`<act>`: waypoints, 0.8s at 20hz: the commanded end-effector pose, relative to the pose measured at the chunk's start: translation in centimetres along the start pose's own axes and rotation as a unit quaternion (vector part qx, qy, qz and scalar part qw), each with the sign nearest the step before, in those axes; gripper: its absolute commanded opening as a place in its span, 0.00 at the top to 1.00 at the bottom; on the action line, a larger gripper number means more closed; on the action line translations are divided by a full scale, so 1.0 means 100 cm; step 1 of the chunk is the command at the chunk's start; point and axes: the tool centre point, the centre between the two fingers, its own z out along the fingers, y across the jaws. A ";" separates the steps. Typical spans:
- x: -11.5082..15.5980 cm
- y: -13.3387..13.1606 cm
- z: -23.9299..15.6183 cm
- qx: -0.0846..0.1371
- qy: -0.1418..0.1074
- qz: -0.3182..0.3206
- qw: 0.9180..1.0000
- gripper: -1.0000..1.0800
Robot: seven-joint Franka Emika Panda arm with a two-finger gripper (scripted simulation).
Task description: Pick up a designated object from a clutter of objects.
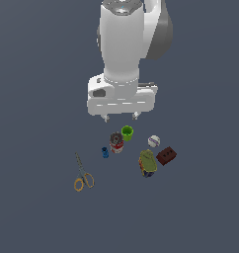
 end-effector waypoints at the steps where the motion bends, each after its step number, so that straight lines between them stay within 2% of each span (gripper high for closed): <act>1: 0.002 -0.017 0.020 -0.003 -0.002 -0.030 1.000 0.04; 7: -0.002 -0.072 0.082 -0.009 -0.007 -0.130 0.991 0.04; 12: -0.016 -0.120 0.132 -0.007 -0.011 -0.213 0.977 0.04; 16: -0.029 -0.149 0.160 -0.002 -0.012 -0.262 0.965 0.04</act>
